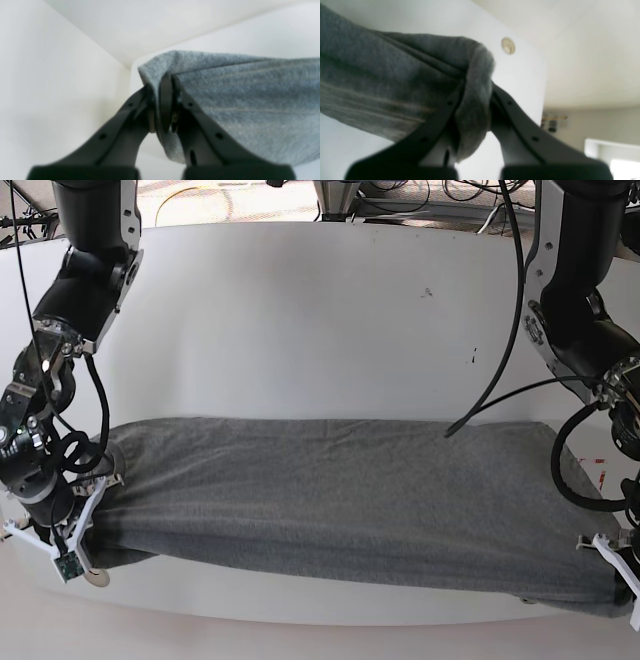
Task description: Fold the T-shirt properly
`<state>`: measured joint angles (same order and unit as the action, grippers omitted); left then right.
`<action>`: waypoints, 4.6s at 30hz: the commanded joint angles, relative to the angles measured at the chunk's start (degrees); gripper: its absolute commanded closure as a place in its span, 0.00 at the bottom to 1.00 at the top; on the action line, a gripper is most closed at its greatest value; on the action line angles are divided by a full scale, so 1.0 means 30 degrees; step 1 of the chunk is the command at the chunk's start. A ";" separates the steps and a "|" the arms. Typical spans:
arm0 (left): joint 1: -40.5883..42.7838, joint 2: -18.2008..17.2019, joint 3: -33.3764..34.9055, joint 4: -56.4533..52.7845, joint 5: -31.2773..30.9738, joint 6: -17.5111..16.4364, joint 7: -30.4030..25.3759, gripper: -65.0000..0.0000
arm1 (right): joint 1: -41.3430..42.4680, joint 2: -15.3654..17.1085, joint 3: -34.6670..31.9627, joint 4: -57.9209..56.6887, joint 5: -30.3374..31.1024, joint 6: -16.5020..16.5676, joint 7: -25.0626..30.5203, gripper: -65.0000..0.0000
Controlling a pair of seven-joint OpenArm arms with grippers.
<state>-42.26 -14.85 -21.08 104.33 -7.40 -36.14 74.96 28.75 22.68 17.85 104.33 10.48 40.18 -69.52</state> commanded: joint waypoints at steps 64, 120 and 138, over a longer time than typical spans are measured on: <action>1.1230 -0.0837 -0.2834 0.2130 -0.0010 -0.1287 -0.0415 1.00 | -1.0712 -0.2387 0.0337 0.3508 -0.0138 -0.0061 0.2732 1.00; 1.6387 -0.2888 -0.2775 -0.3086 0.0049 -0.1287 -0.4371 1.00 | -1.7599 -0.3911 0.1157 0.3068 0.0038 -0.0061 0.2996 1.00; 1.5508 -0.3738 -0.1662 -0.3760 0.0019 -0.1287 -0.4400 0.86 | -1.7599 -0.3911 0.1157 0.3068 0.0038 -0.0061 0.3025 1.00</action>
<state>5.02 -23.53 -26.02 93.34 -7.66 -40.14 62.28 -24.01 10.31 20.91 112.66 10.70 40.10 -61.08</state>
